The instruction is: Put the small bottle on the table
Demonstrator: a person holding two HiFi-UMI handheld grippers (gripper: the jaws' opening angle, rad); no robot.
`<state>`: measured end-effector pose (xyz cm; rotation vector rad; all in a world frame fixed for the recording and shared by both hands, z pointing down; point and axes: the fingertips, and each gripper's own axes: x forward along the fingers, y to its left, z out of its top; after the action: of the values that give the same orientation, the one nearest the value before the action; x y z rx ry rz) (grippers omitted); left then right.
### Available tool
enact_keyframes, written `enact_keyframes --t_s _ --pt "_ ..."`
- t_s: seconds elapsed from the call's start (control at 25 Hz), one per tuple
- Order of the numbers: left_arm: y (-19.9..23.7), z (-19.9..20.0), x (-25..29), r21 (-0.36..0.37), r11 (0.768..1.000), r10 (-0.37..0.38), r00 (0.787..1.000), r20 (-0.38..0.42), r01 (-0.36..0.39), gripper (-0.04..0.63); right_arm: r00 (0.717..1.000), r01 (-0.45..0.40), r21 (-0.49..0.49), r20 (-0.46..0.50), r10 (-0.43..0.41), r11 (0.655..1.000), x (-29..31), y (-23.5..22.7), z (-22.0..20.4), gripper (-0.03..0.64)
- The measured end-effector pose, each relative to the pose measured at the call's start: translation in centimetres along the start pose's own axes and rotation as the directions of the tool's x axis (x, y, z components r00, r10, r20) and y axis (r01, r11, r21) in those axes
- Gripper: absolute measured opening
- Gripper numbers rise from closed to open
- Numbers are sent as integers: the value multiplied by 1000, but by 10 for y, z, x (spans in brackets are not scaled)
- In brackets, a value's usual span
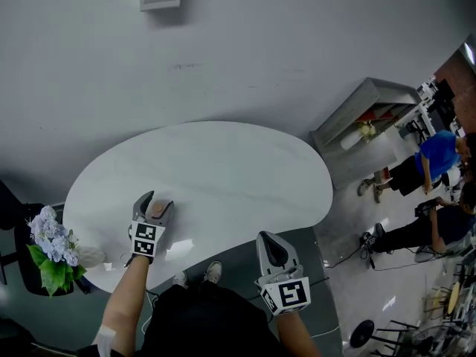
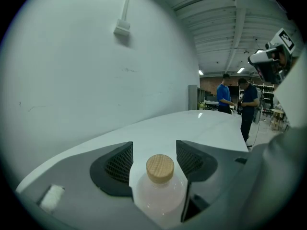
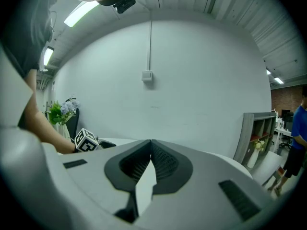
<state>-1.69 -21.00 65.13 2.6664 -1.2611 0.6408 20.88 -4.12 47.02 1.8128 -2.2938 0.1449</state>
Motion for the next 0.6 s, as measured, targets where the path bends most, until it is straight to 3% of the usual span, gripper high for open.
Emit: enact_keyframes --t_s 0.6 --pt "6 23 -24 -22 1000 14 1000 24 -13 270 996 -79 1 50 79 997 33 11 15 6"
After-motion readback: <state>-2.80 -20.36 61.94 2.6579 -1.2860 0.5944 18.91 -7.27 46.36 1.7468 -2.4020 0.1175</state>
